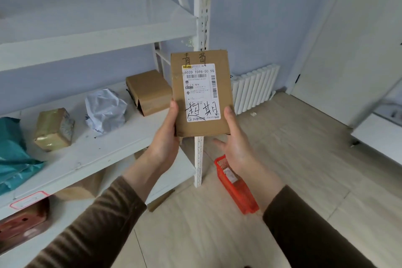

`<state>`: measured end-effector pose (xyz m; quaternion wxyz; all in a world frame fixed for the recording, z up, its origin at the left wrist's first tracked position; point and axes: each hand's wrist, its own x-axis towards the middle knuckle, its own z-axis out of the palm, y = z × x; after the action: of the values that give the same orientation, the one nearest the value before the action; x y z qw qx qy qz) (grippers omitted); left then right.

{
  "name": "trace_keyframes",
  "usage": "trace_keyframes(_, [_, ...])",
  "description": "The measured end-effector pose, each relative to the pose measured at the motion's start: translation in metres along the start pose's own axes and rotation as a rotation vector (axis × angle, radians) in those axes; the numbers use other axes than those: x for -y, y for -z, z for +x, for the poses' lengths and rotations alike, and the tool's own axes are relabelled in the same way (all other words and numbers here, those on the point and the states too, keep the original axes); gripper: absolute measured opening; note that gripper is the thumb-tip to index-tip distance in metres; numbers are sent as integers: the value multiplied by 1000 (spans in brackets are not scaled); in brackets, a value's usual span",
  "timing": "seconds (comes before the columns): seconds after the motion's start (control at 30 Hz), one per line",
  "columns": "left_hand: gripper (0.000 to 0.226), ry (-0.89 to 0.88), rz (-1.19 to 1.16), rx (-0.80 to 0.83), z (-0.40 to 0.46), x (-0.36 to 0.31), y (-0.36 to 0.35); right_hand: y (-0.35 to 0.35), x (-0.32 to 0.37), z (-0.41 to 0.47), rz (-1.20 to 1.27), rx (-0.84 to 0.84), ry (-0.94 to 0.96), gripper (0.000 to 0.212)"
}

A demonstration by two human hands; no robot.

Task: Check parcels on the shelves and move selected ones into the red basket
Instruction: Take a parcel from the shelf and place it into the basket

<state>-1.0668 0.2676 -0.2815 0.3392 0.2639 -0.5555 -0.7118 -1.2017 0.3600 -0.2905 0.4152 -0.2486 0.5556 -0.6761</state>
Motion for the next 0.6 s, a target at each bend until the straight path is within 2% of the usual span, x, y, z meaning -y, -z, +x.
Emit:
trace_keyframes(0.13, [58, 48, -26, 39, 20, 35, -46, 61, 4, 13, -38, -37, -17, 35])
trace_keyframes(0.2, [55, 64, -17, 49, 34, 57, -74, 94, 7, 21, -75, -53, -40, 42])
trace_keyframes(0.3, [53, 92, -68, 41, 53, 89, -123, 150, 8, 32, -84, -61, -99, 72])
trace_keyframes(0.5, [56, 189, -62, 50, 87, 158, -216, 270, 2, 63, -69, -63, -207, 58])
trace_keyframes(0.6, [60, 233, -61, 13, 95, 186, -248, 311, -4, 77, -71, -60, -263, 62])
